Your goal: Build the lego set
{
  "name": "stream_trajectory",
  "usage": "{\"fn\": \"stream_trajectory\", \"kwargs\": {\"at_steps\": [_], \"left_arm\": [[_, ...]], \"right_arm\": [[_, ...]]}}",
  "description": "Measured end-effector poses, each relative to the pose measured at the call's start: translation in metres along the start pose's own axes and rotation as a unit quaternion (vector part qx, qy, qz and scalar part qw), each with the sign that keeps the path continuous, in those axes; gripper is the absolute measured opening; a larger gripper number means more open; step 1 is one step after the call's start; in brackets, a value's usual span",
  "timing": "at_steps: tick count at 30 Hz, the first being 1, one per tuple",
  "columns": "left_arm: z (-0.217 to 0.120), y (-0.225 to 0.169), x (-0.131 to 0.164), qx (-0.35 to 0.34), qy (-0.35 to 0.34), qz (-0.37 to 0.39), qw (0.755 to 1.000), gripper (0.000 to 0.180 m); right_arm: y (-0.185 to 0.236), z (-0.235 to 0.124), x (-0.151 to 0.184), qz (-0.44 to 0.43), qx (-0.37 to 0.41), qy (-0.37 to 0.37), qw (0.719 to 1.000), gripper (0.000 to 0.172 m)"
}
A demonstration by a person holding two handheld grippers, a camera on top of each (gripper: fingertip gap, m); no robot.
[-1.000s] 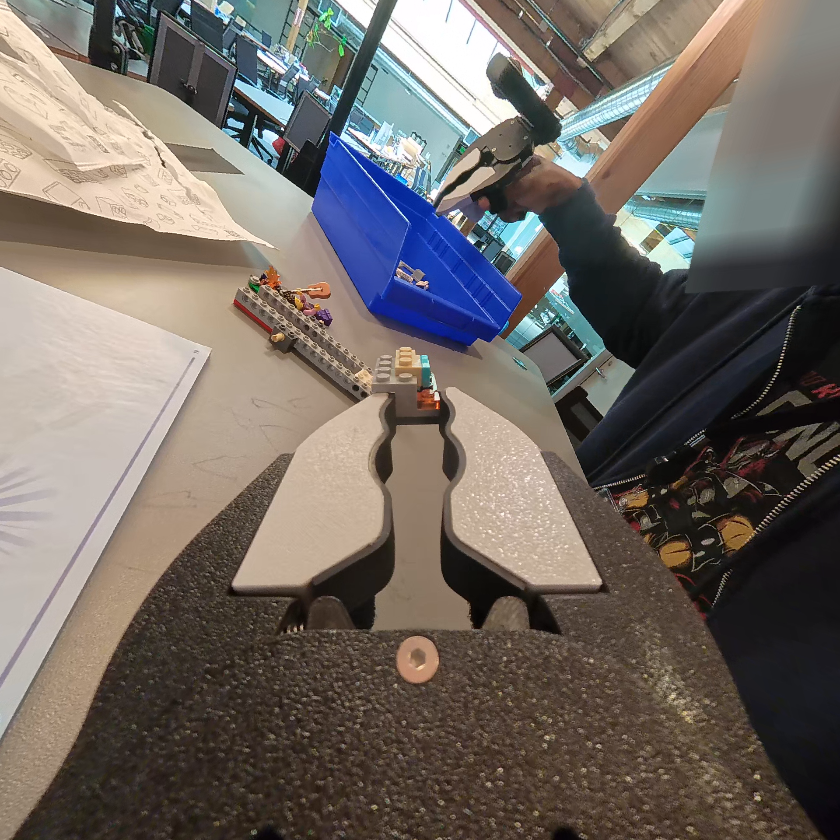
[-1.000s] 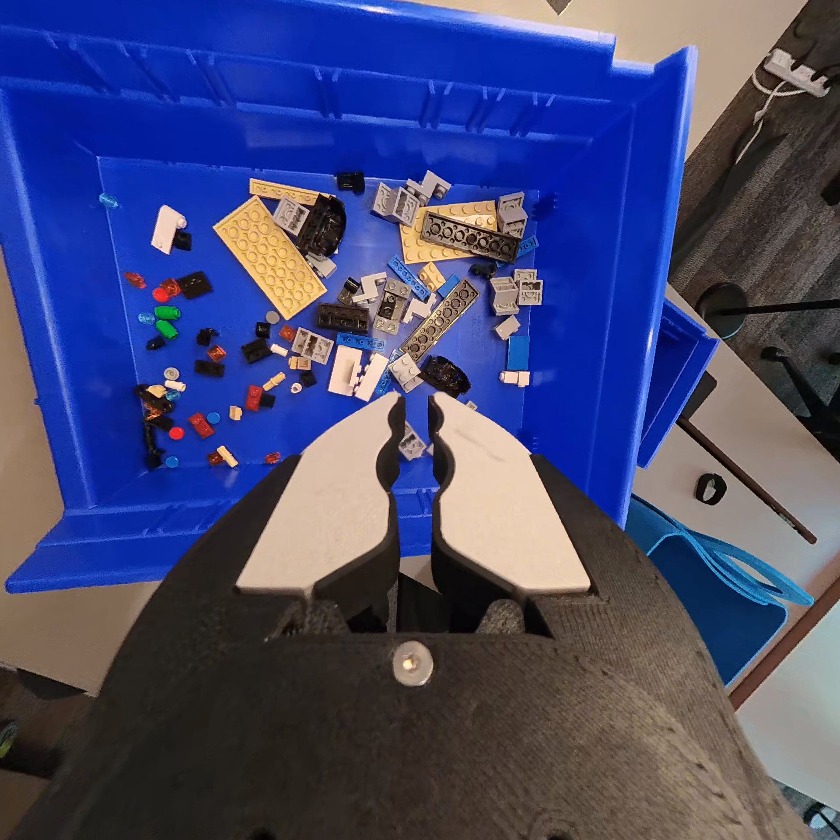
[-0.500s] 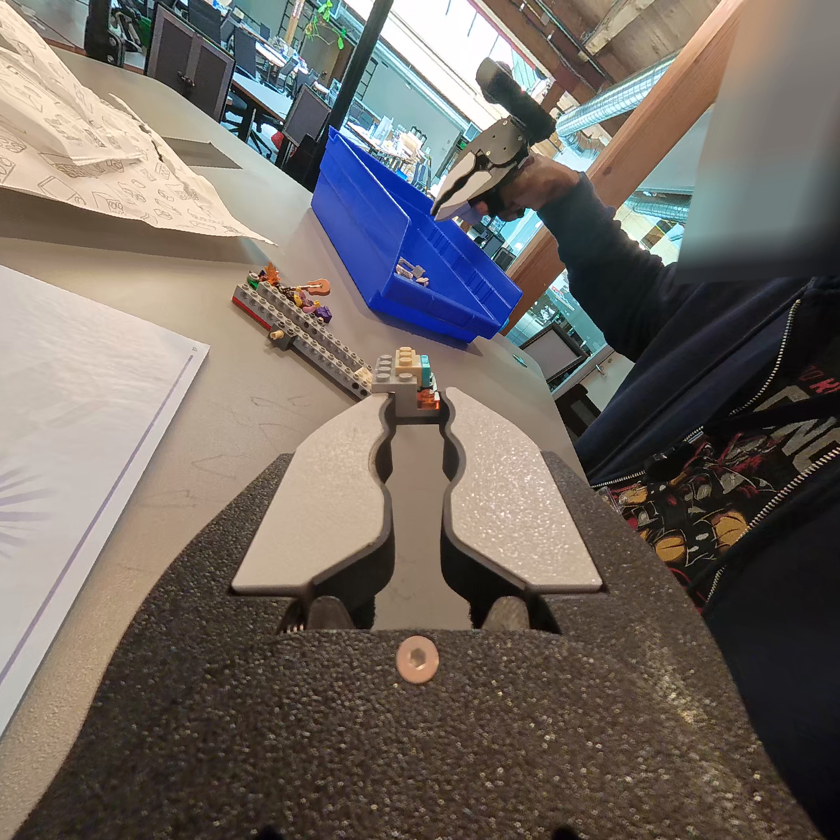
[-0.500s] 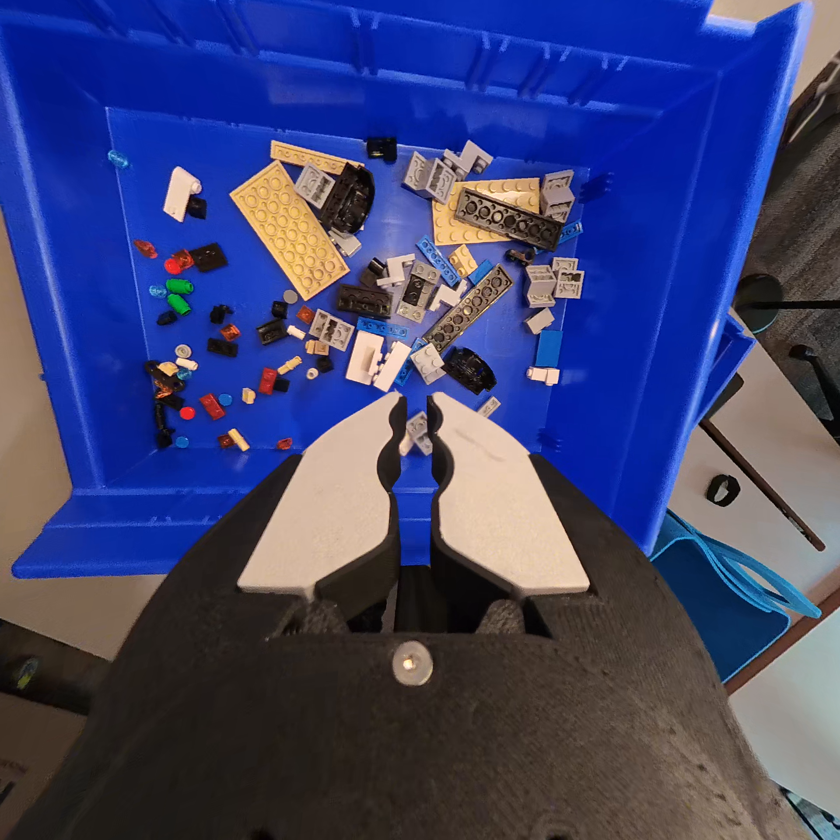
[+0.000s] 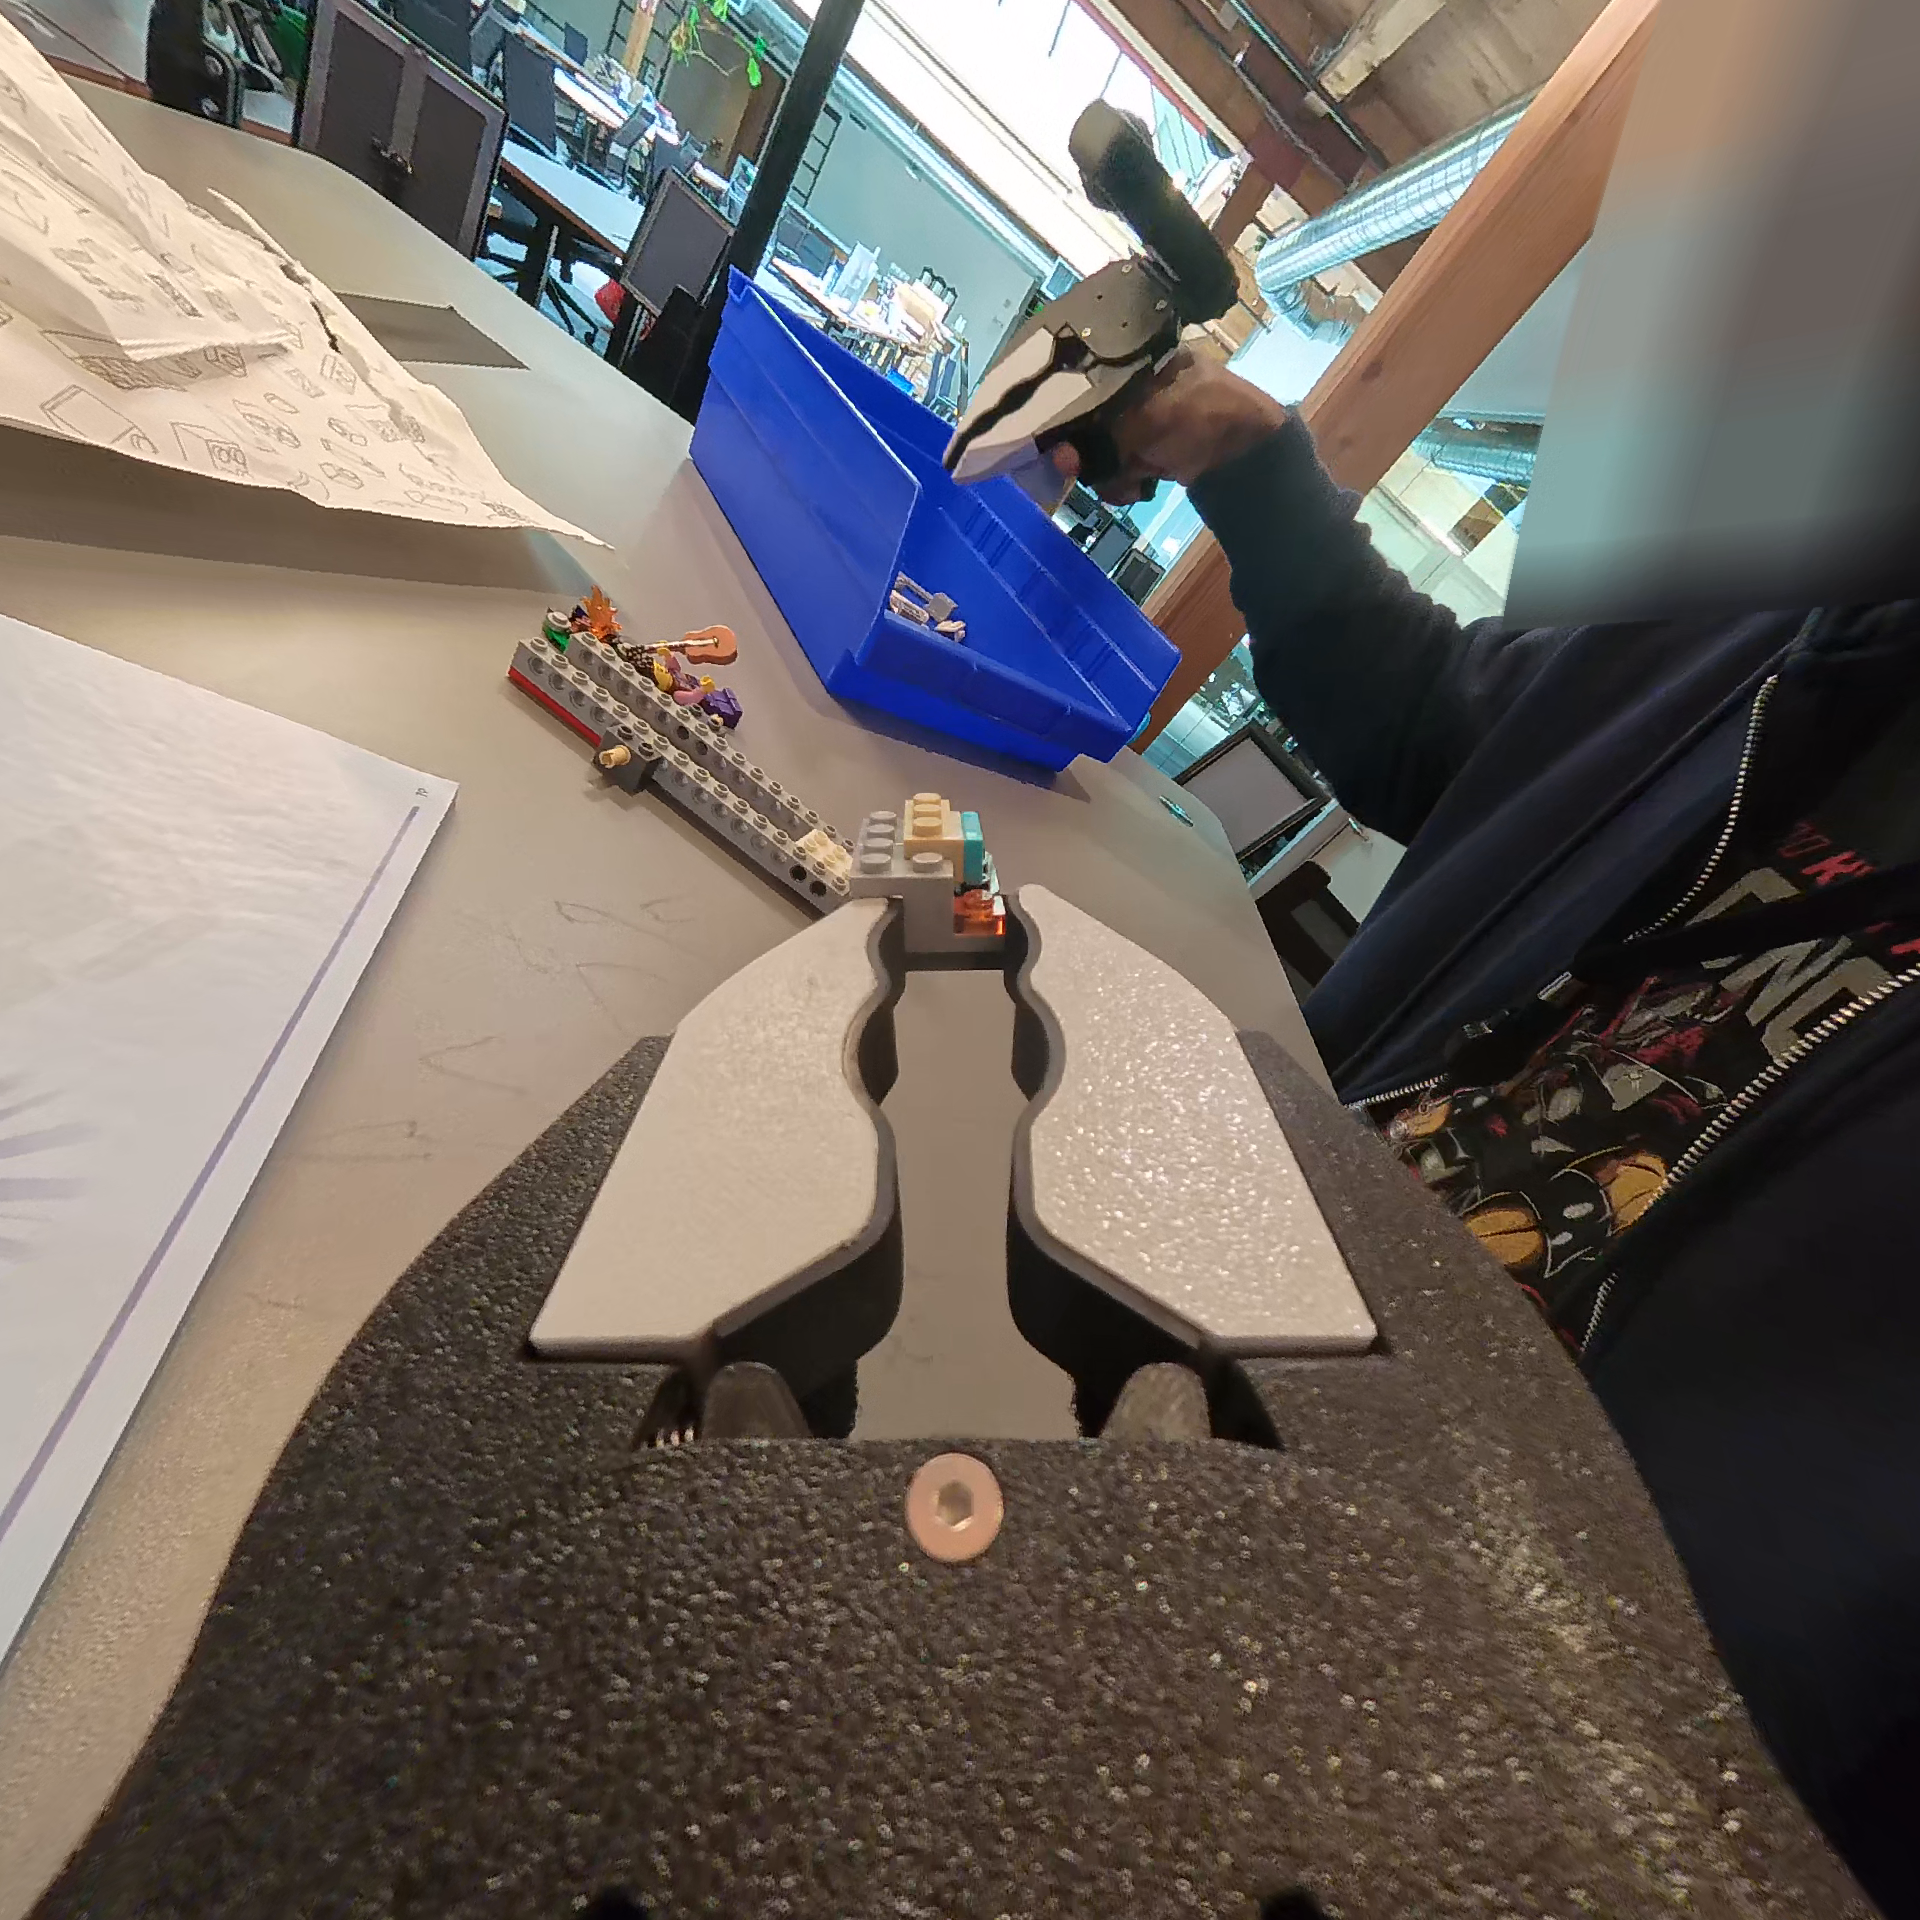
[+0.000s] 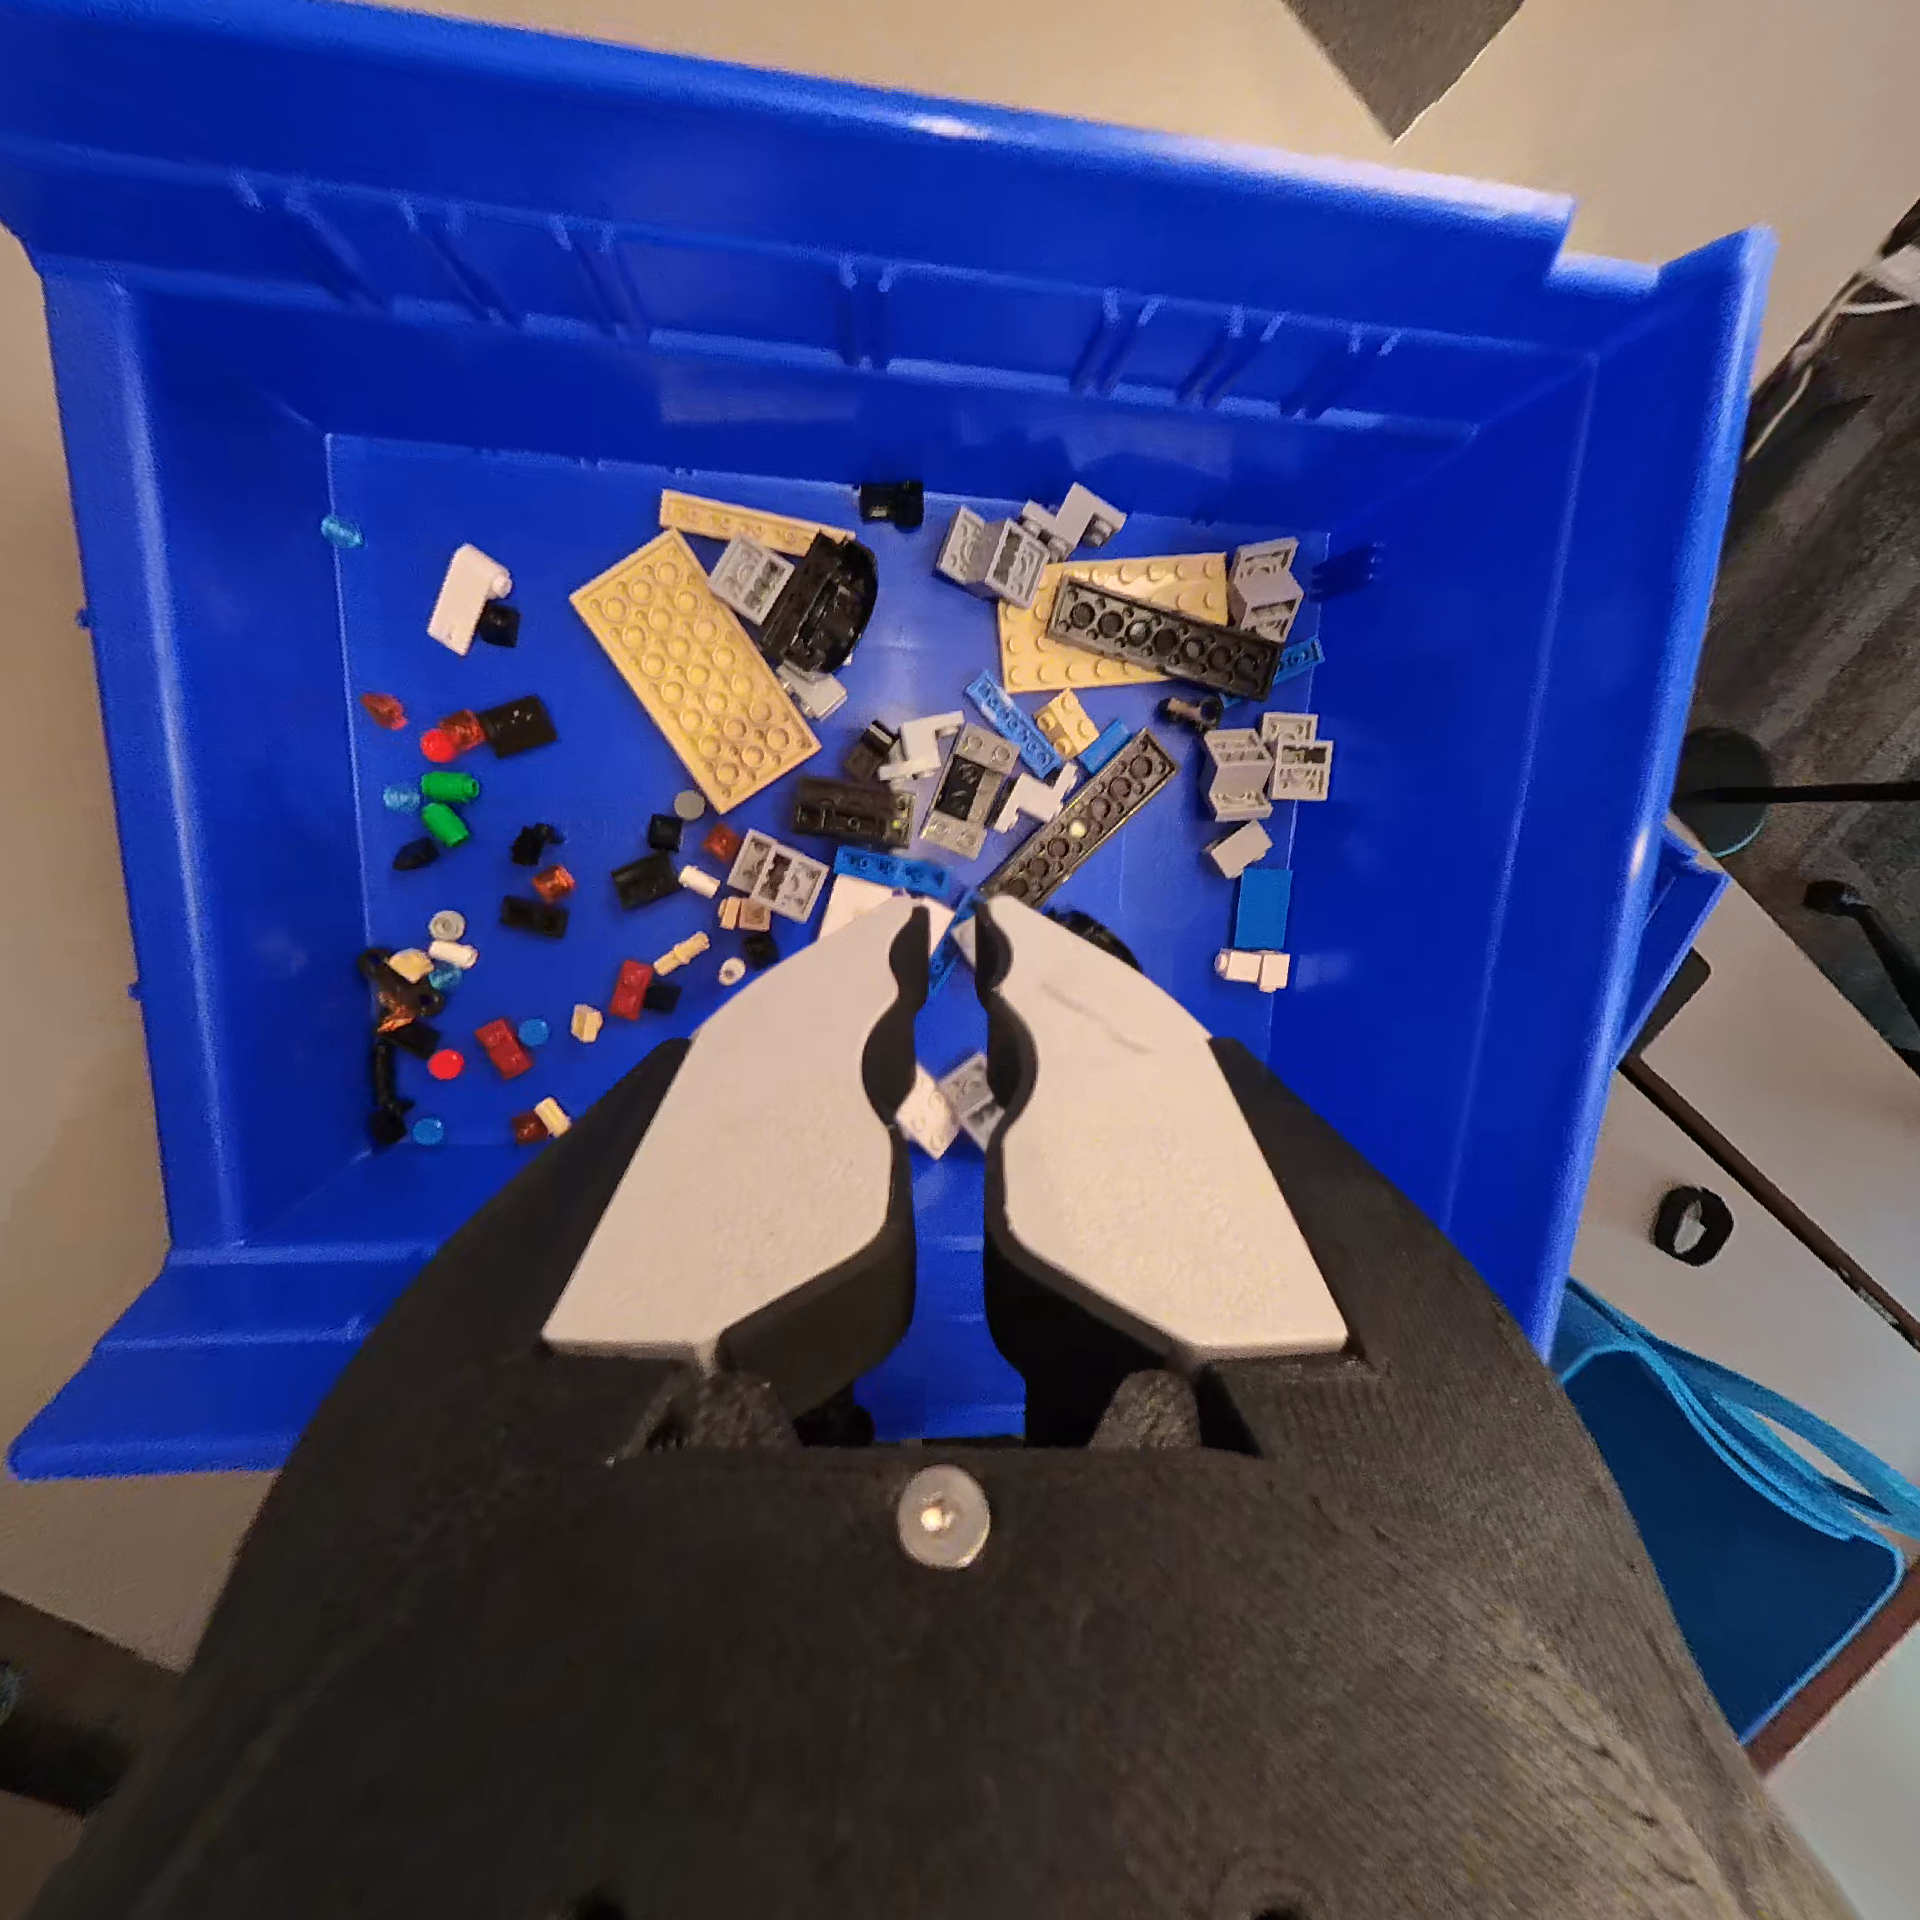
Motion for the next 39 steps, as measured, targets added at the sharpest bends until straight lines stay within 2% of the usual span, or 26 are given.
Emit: {"fn": "stream_trajectory", "kwargs": {"at_steps": [4,7,9,15,18,22,31,34,39], "left_arm": [[0.000,0.001,-0.001,0.000,-0.007,-0.005,1.000,0.017],[-0.002,0.003,-0.003,-0.010,-0.021,-0.007,1.000,0.017],[-0.002,0.003,-0.003,-0.014,-0.022,-0.009,1.000,0.017],[0.001,0.006,-0.002,-0.023,-0.010,-0.014,1.000,0.017],[0.003,0.005,-0.002,-0.024,-0.005,-0.011,1.000,0.017],[0.002,0.005,-0.002,-0.021,-0.005,-0.012,1.000,0.017],[0.002,0.005,-0.002,-0.019,-0.006,-0.010,1.000,0.017],[0.003,0.004,-0.002,-0.018,-0.004,-0.008,1.000,0.017],[0.002,0.003,-0.002,-0.014,-0.006,-0.006,1.000,0.017]], "right_arm": [[-0.029,-0.009,-0.005,0.008,0.037,-0.034,0.999,0.009],[-0.066,-0.026,-0.007,0.027,0.109,-0.040,0.993,0.017],[-0.085,-0.034,-0.010,0.035,0.127,-0.045,0.990,0.020],[-0.111,-0.007,0.000,0.031,0.102,0.044,0.993,0.036],[-0.105,0.011,0.006,0.027,0.065,0.079,0.994,0.036],[-0.092,0.014,0.003,0.006,0.077,0.088,0.993,0.038],[-0.006,0.017,-0.012,-0.084,-0.036,0.060,0.994,0.027],[0.020,0.013,-0.011,-0.103,-0.098,0.032,0.989,0.024],[0.016,-0.002,-0.006,-0.068,-0.137,-0.081,0.985,0.031]]}}
Point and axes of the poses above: each gripper's, where its closed fingertips meet, z out along the fingers, x out of its underside, y = z × x across the jaws, the point moved 7 cm from there along -z, back along the fingers, and after that the axes turned 7 degrees about -x, right-handed, at the moved point
